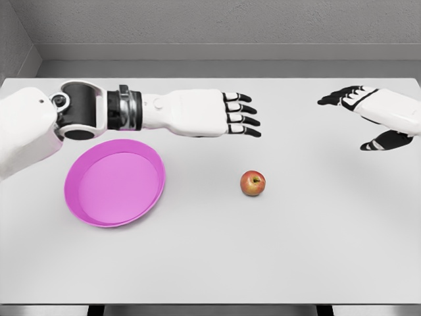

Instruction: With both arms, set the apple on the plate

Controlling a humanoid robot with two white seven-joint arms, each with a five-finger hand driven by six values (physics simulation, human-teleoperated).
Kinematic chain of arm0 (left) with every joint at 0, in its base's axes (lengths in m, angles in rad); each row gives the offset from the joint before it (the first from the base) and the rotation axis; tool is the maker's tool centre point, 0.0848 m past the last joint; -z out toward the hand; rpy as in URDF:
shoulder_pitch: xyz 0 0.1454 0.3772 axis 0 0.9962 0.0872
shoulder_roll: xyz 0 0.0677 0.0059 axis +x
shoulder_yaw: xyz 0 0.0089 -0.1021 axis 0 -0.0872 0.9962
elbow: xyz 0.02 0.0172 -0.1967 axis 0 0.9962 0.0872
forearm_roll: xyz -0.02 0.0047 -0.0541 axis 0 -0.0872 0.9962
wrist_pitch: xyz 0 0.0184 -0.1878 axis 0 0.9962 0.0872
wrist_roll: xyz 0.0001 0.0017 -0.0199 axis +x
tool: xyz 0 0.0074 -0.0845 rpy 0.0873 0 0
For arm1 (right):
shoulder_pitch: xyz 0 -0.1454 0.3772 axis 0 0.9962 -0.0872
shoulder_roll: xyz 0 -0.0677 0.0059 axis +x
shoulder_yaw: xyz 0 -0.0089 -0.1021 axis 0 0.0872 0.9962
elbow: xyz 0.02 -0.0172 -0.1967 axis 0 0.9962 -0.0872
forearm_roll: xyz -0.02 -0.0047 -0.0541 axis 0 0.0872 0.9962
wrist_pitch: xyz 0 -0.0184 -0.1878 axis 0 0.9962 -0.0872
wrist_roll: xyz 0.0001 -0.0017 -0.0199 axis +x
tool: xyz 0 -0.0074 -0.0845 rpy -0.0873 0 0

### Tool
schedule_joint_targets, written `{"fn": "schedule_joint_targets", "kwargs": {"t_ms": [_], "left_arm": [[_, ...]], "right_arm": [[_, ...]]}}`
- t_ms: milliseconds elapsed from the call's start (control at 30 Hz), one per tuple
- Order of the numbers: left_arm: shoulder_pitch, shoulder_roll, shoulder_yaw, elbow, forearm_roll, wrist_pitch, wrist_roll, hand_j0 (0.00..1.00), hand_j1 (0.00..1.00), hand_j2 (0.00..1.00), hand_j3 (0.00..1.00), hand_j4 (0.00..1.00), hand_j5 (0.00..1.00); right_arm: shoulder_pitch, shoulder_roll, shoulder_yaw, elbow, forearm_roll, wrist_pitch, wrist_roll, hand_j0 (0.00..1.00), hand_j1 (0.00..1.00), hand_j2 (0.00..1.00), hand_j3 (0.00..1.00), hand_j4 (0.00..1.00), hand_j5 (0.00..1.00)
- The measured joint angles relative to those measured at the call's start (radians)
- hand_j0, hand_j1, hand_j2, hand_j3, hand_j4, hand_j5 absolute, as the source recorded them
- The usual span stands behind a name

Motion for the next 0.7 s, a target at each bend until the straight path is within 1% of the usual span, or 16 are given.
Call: {"fn": "schedule_joint_targets", "kwargs": {"t_ms": [67, 133, 233, 400, 567, 700], "left_arm": [[0.000, -0.021, -0.018, -0.001, -0.002, 0.000, 0.000, 1.00, 1.00, 1.00, 1.00, 1.00, 1.00], [-0.008, -0.042, -0.029, -0.001, -0.022, 0.000, -0.006, 1.00, 1.00, 1.00, 1.00, 1.00, 1.00], [-0.012, -0.066, -0.037, -0.002, -0.044, 0.000, -0.073, 1.00, 1.00, 1.00, 1.00, 1.00, 1.00], [-0.012, -0.089, -0.062, -0.012, -0.054, -0.001, -0.190, 1.00, 1.00, 1.00, 1.00, 1.00, 1.00], [-0.011, -0.100, -0.072, -0.017, -0.056, -0.001, -0.242, 1.00, 1.00, 1.00, 1.00, 1.00, 1.00], [-0.009, -0.107, -0.077, -0.018, -0.056, -0.001, -0.267, 1.00, 1.00, 1.00, 1.00, 1.00, 1.00]], "right_arm": [[0.000, 0.001, 0.001, 0.000, 0.000, 0.000, 0.000, 1.00, 1.00, 1.00, 1.00, 1.00, 1.00], [0.002, 0.002, 0.002, 0.000, 0.000, 0.000, 0.000, 1.00, 1.00, 1.00, 1.00, 1.00, 1.00], [0.000, 0.003, 0.009, 0.000, 0.000, 0.000, 0.000, 1.00, 1.00, 1.00, 1.00, 1.00, 1.00], [0.000, -0.002, 0.015, 0.002, 0.000, 0.000, 0.000, 1.00, 1.00, 1.00, 1.00, 1.00, 1.00], [-0.002, -0.004, 0.015, 0.003, 0.000, 0.000, 0.000, 1.00, 1.00, 1.00, 1.00, 1.00, 1.00], [0.000, -0.005, 0.015, 0.004, 0.000, 0.000, 0.000, 1.00, 1.00, 1.00, 1.00, 1.00, 1.00]]}}
